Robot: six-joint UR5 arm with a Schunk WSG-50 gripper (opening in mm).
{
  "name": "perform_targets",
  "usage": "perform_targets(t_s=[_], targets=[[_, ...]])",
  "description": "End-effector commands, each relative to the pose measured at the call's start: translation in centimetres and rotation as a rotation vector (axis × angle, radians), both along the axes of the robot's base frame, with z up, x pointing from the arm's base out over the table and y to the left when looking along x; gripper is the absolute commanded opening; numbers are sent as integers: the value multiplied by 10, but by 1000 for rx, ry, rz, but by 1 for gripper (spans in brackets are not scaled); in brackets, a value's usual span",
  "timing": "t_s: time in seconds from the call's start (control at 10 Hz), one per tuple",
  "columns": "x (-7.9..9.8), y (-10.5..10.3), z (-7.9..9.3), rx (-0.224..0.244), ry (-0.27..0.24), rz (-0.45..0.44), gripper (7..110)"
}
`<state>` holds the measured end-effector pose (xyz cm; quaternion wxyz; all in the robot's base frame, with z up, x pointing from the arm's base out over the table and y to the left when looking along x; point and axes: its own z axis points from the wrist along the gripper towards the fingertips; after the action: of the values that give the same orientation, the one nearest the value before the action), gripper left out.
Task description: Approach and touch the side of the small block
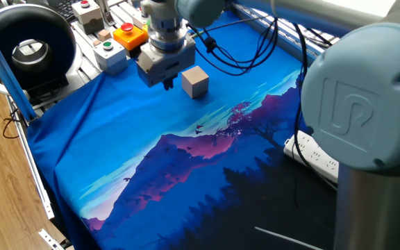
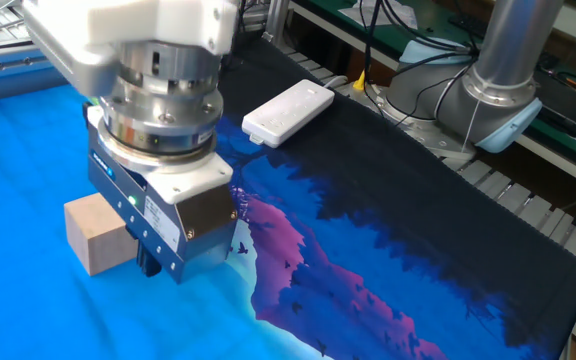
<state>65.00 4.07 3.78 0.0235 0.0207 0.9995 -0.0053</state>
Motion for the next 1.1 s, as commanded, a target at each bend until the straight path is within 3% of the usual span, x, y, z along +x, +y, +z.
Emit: perform_targets(t_s=[0.0,0.3,1.0], targets=[[-7,-11,-3,-11,-9,20,7],[-6,-25,-4,-8,-44,50,7],[-4,-39,-6,-29,-68,98,7]])
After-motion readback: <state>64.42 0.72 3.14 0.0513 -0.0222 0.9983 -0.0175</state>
